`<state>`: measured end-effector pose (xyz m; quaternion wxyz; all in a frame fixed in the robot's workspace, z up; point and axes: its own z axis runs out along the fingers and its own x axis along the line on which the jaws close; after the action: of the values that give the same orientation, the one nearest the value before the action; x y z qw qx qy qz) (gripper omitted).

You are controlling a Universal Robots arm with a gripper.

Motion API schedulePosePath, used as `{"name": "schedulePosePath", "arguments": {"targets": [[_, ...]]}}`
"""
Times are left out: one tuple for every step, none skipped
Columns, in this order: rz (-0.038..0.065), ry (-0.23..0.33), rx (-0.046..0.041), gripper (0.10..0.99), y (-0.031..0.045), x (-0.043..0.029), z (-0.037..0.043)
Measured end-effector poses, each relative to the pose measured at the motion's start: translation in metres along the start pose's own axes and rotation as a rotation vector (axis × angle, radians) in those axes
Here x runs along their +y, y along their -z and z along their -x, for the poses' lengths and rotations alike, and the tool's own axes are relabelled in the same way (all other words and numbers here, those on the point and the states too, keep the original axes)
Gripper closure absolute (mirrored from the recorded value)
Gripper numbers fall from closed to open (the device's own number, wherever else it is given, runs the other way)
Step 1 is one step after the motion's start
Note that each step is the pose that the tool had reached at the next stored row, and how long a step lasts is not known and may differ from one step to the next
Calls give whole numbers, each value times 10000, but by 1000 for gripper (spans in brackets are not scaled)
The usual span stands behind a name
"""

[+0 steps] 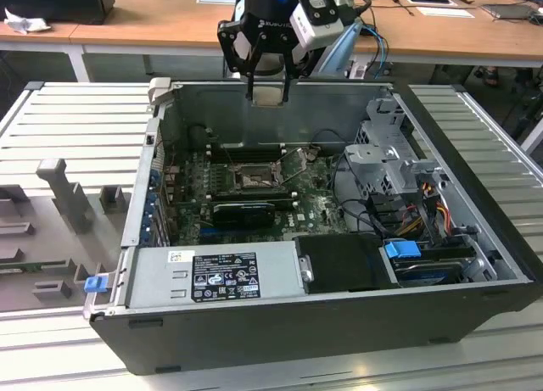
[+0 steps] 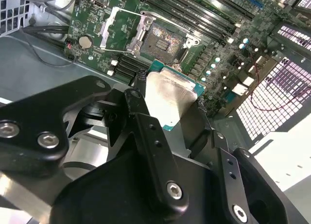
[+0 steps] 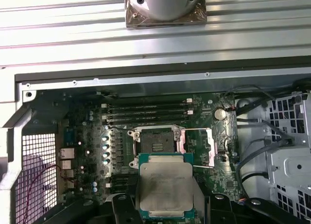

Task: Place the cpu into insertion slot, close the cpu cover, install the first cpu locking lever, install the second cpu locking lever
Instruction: 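Place the cpu into insertion slot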

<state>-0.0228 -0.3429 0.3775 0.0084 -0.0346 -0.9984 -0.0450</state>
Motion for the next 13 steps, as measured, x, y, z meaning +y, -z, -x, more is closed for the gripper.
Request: {"name": "schedulePosePath", "arguments": {"targets": [[0,-8,-1,561,0,0,0],[1,-25,-2,561,0,0,0],[1,-42,-4,561,0,0,0],[1,-51,-5,561,0,0,0],[2,-61,-6,561,0,0,0],[2,-99,-9,561,0,0,0],[4,-181,-17,561,0,0,0],[6,-288,-26,561,0,0,0],[7,-329,-30,561,-1,0,0],[8,-352,-32,561,-1,0,0],[8,-430,-39,561,0,0,0],[9,-468,-42,561,-1,0,0],[10,-498,-45,561,-1,0,0]]}}
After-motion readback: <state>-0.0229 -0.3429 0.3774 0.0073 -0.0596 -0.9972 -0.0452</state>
